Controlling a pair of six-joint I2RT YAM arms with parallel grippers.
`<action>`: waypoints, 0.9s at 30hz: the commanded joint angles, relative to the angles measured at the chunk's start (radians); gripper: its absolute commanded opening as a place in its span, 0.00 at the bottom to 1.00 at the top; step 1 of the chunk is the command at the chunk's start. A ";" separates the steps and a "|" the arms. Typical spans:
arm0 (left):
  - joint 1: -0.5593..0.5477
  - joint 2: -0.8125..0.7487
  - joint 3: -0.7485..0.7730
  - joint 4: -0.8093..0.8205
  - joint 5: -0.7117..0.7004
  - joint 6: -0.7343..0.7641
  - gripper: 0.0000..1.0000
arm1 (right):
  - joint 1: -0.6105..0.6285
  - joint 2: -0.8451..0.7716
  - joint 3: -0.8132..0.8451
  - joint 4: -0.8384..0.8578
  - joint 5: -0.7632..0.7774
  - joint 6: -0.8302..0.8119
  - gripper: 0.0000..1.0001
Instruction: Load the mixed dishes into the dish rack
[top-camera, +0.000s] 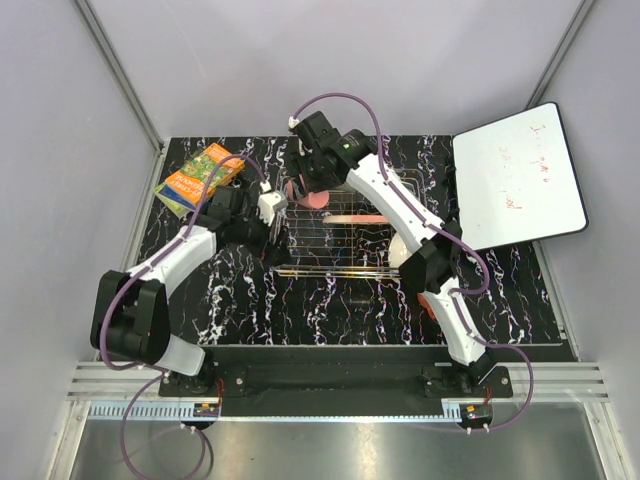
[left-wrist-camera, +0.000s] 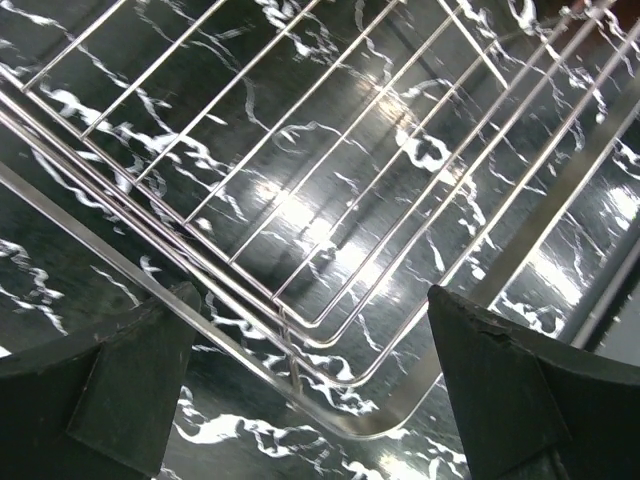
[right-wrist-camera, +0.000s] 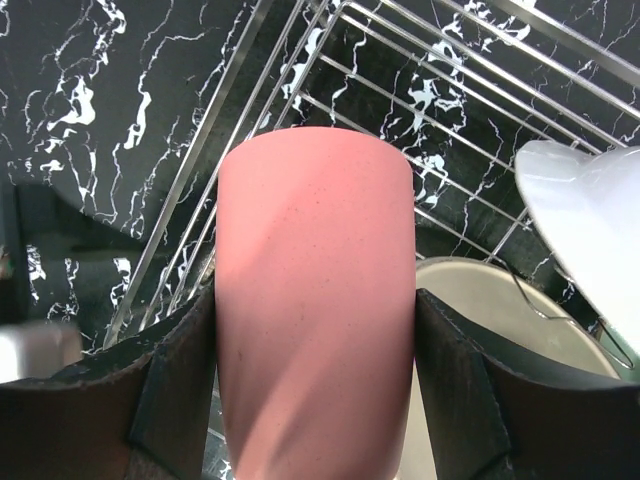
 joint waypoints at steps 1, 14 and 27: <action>-0.052 -0.102 -0.031 -0.066 0.046 0.024 0.99 | 0.004 -0.017 -0.004 0.041 0.012 -0.008 0.00; -0.077 -0.225 -0.013 -0.202 -0.100 0.093 0.99 | 0.007 0.035 -0.006 0.007 -0.002 -0.014 0.00; 0.234 -0.207 0.204 -0.182 0.043 0.050 0.99 | 0.040 0.149 0.034 0.001 0.019 -0.034 0.00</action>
